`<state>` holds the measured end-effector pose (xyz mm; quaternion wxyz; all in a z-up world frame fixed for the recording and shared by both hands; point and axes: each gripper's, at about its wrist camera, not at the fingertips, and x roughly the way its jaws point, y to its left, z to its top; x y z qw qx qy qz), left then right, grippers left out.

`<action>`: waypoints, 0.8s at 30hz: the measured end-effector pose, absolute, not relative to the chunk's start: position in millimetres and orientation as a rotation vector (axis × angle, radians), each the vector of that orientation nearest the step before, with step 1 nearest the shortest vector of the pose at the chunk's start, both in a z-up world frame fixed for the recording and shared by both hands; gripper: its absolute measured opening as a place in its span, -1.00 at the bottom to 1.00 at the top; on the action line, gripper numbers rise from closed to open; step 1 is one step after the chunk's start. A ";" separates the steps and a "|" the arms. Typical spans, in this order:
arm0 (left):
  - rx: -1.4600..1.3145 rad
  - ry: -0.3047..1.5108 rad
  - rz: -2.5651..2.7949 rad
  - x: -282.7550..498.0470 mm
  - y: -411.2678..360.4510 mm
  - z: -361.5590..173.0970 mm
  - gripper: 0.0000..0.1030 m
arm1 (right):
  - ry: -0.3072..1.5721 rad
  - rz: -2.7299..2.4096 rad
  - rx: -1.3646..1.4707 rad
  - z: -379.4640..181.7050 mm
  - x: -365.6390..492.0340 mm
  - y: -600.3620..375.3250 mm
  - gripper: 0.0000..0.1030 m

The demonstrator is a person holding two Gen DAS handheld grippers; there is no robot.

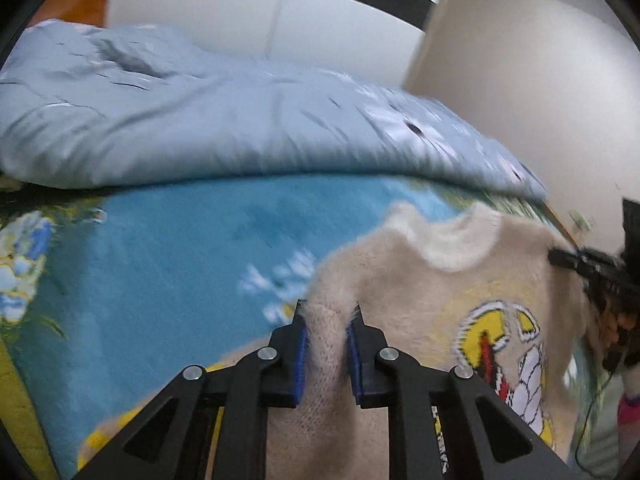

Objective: Fold clothes

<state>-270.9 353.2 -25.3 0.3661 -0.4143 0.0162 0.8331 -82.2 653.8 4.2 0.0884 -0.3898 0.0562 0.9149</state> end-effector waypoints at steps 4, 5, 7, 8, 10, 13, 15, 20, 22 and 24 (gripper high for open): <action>-1.145 0.084 2.197 -282.9 362.4 -51.9 -0.65 | 0.198 2.663 -1.193 -22.8 -115.3 654.8 -0.54; -1.160 0.102 2.204 -284.6 365.1 -58.0 -0.65 | 0.205 2.637 -1.221 -32.7 -122.6 652.9 -0.54; -1.194 0.120 2.211 -288.4 368.9 -68.4 -0.65 | 0.205 2.598 -1.264 -48.7 -130.8 649.8 -0.54; -1.212 0.121 2.211 -291.3 369.9 -72.9 -0.64 | 0.197 2.581 -1.273 -52.7 -133.0 649.0 -0.53; -1.229 0.111 2.208 -293.7 369.3 -77.5 -0.63 | 0.190 2.559 -1.275 -56.5 -133.6 649.1 -0.49; -1.221 0.089 2.206 -290.4 365.3 -74.1 -0.46 | 0.249 2.576 -1.246 -48.9 -124.6 652.8 -0.42; -1.230 0.079 2.203 -284.5 360.0 -69.7 -0.31 | 0.243 2.589 -1.197 -39.3 -114.2 654.1 -0.28; -1.182 0.069 2.242 -246.7 341.2 -43.0 0.13 | 0.279 2.620 -1.060 -9.7 -58.0 672.0 -0.06; -1.151 0.048 2.224 -221.8 335.0 -32.2 0.22 | 0.263 2.571 -1.040 -8.5 -36.4 684.5 0.03; -1.141 0.011 2.152 -199.7 332.1 -29.0 0.26 | 0.251 2.528 -1.081 -14.5 -18.6 695.4 0.08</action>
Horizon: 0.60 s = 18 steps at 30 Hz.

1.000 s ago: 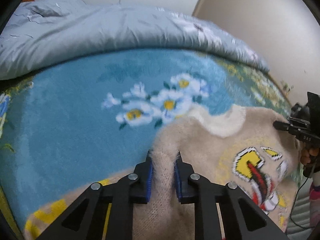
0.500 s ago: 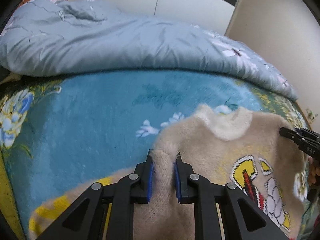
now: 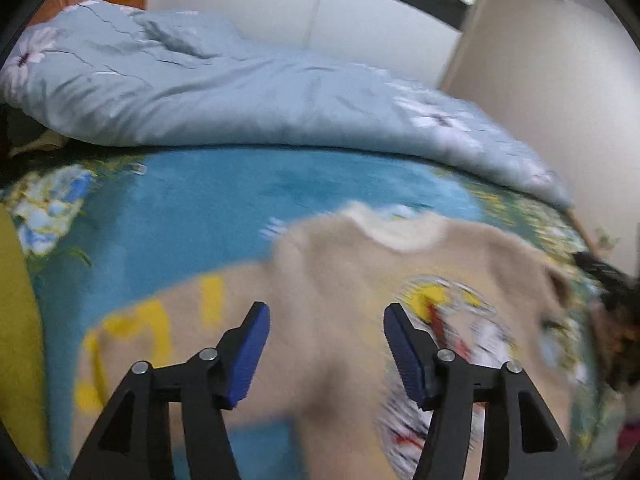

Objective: Fold clothes
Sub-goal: 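Release the left gripper while the right gripper grasps a sleeve and lifts it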

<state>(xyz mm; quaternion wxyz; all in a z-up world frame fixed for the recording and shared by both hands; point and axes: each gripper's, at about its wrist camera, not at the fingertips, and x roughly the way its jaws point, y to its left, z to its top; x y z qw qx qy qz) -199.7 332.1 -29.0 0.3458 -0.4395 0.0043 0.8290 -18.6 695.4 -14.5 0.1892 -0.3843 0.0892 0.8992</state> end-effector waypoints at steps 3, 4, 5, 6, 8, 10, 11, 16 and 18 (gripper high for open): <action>-1.153 -0.035 2.086 -174.5 331.0 -31.7 0.29 | 0.168 2.452 -1.186 -33.7 -7.4 702.6 0.10; -1.163 -0.046 2.065 -166.6 330.8 -34.7 0.29 | 0.140 2.420 -1.204 -41.2 -6.9 704.8 0.10; -1.170 -0.057 2.049 -158.9 330.7 -37.2 0.29 | 0.132 2.387 -1.203 -47.3 -6.8 708.3 0.10; -1.169 -0.068 2.041 -150.9 329.9 -38.7 0.29 | 0.131 2.358 -1.198 -53.0 -6.5 711.8 0.10; -1.147 -0.062 2.059 -136.3 328.5 -36.3 0.29 | 0.165 2.321 -1.156 -60.2 -5.2 719.8 0.10; -1.116 -0.015 2.110 -124.6 328.2 -29.9 0.29 | 0.153 2.286 -1.124 -63.5 -7.7 725.6 0.10; -1.089 0.026 2.150 -119.0 328.5 -25.0 0.29 | 0.136 2.273 -1.122 -65.6 -11.0 727.2 0.10; -0.974 0.197 2.306 -102.5 329.8 -1.5 0.30 | -0.016 2.226 -1.172 -79.5 -33.2 720.8 0.10; -0.949 0.222 2.336 -99.3 327.7 5.7 0.31 | -0.105 2.197 -1.181 -83.5 -40.7 714.8 0.10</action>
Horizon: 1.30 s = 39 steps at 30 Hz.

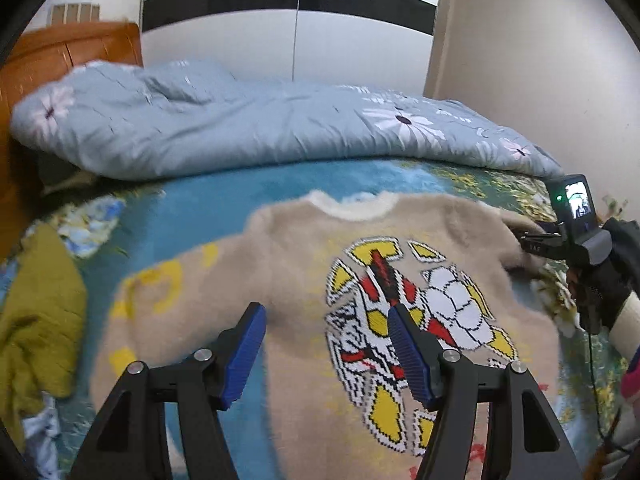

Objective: Fold clothes
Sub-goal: 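Release the left gripper while the right gripper grasps a sleeve and lifts it, then fold the held sleeve across the sweater body with the right gripper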

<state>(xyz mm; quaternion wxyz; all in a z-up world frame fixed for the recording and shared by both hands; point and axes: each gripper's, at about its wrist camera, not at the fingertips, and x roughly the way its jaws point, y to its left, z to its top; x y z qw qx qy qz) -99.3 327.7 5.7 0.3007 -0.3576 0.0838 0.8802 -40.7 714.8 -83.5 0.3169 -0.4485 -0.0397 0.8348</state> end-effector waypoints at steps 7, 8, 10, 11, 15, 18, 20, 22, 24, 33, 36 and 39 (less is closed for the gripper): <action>-0.863 0.265 2.393 -89.6 322.2 23.1 0.38 | -0.138 2.124 -1.214 -85.9 -46.6 716.3 -0.08; -0.855 0.267 2.394 -88.3 321.8 24.8 0.38 | -0.111 2.112 -1.209 -84.6 -45.1 719.2 -0.35; -0.839 0.277 2.399 -87.1 321.1 27.1 0.38 | -0.002 2.105 -1.168 -77.4 -36.4 728.6 -0.52; -0.830 0.283 2.404 -86.3 320.3 28.6 0.39 | 0.082 2.113 -1.139 -72.7 -30.2 735.5 -0.63; -0.810 0.282 2.408 -82.7 316.0 33.5 0.39 | 0.607 2.108 -0.911 -56.4 20.5 777.0 -0.74; -0.806 0.266 2.400 -81.6 311.6 35.4 0.39 | 1.015 2.056 -0.737 -63.3 63.6 800.2 -0.78; -0.814 0.251 2.386 -82.8 308.2 34.7 0.41 | 1.122 2.038 -0.670 -62.2 79.2 801.5 -0.78; -0.839 0.236 2.373 -85.7 303.0 31.1 0.41 | 1.067 2.071 -0.645 -47.1 80.6 796.1 -0.78; -0.866 0.231 2.372 -89.3 296.1 26.0 0.42 | 0.984 2.124 -0.618 -22.5 75.7 784.0 -0.78; -1.084 0.194 2.454 -115.3 237.3 -13.8 0.42 | 0.540 2.491 -0.601 76.6 -18.2 664.9 -0.78; -1.140 0.154 2.469 -121.9 217.2 -22.0 0.42 | 0.428 2.600 -0.700 68.1 -63.6 613.1 -0.78; -1.188 0.138 2.479 -125.2 201.5 -29.4 0.42 | 0.337 2.678 -0.887 33.5 -112.7 556.4 -0.78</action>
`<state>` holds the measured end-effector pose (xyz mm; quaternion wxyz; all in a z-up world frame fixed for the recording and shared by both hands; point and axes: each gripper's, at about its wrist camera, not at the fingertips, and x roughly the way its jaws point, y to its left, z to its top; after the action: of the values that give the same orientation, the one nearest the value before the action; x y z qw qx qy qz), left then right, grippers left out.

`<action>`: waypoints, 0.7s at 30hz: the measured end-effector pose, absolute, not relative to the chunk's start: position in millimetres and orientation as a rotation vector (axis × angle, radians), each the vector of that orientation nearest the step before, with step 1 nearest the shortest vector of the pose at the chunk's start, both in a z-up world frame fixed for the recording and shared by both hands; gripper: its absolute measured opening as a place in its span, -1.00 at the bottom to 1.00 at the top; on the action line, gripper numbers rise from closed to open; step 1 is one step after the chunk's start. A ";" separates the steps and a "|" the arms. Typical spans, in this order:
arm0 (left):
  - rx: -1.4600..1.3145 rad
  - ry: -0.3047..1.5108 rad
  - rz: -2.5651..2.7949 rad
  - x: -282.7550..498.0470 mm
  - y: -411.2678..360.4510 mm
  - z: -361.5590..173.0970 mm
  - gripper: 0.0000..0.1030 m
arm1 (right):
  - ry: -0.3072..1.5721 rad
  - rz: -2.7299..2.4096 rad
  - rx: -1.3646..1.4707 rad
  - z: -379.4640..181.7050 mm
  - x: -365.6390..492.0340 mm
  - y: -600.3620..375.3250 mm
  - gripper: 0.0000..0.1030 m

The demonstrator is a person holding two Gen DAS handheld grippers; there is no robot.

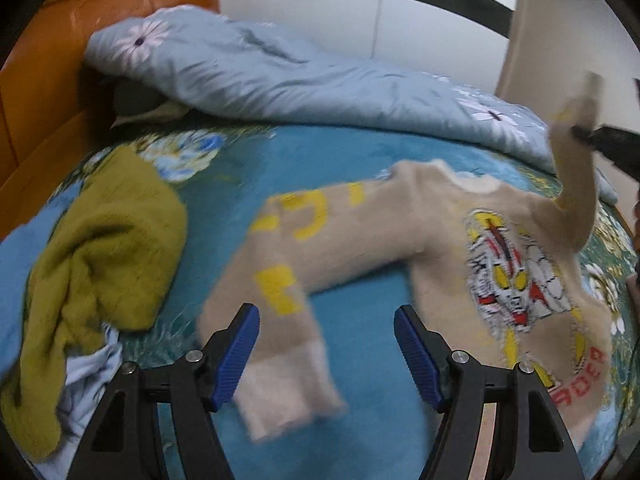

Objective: Fold clothes
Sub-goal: 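Fold the held sleeve across the sweater body with the right gripper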

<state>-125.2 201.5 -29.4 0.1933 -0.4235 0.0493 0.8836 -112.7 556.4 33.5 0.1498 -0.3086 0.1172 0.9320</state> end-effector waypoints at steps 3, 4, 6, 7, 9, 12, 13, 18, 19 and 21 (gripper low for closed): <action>-1.237 0.153 2.470 -126.6 191.4 -36.1 0.42 | 0.230 2.670 -1.130 -23.2 -151.3 508.8 -0.78; -1.252 0.160 2.465 -126.2 187.9 -37.5 0.42 | 0.203 2.654 -1.220 -46.0 -161.5 495.5 -0.78; -1.273 0.179 2.462 -123.8 180.0 -38.6 0.42 | 0.165 2.621 -1.304 -72.2 -166.9 481.7 -0.77; -1.276 0.190 2.465 -122.2 176.3 -38.2 0.42 | 0.144 2.602 -1.336 -84.2 -167.9 476.1 -0.77; -1.281 0.202 2.471 -120.3 170.4 -38.7 0.42 | 0.146 2.590 -1.355 -94.2 -165.1 472.3 -0.67; -1.293 0.190 2.472 -119.8 164.0 -42.2 0.42 | 0.228 2.631 -1.378 -86.3 -156.4 474.9 -0.13; -1.301 0.176 2.465 -120.1 163.2 -44.8 0.42 | 0.255 2.664 -1.374 -82.4 -147.4 473.4 -0.06; -1.322 0.193 2.418 -119.3 175.3 -56.8 0.42 | 0.341 2.743 -1.300 -61.8 -93.0 471.5 0.06; -1.316 0.205 2.416 -119.4 180.2 -58.4 0.43 | 0.363 2.741 -1.292 -60.6 -81.8 473.8 0.06; -1.341 0.255 2.432 -122.4 191.2 -65.8 0.43 | 0.395 2.731 -1.280 -59.5 -58.7 476.7 0.06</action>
<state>-122.4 191.2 -65.8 0.1756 -0.4733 0.0899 0.8585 -58.7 476.7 -59.5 0.0497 -0.4202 0.1297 0.8967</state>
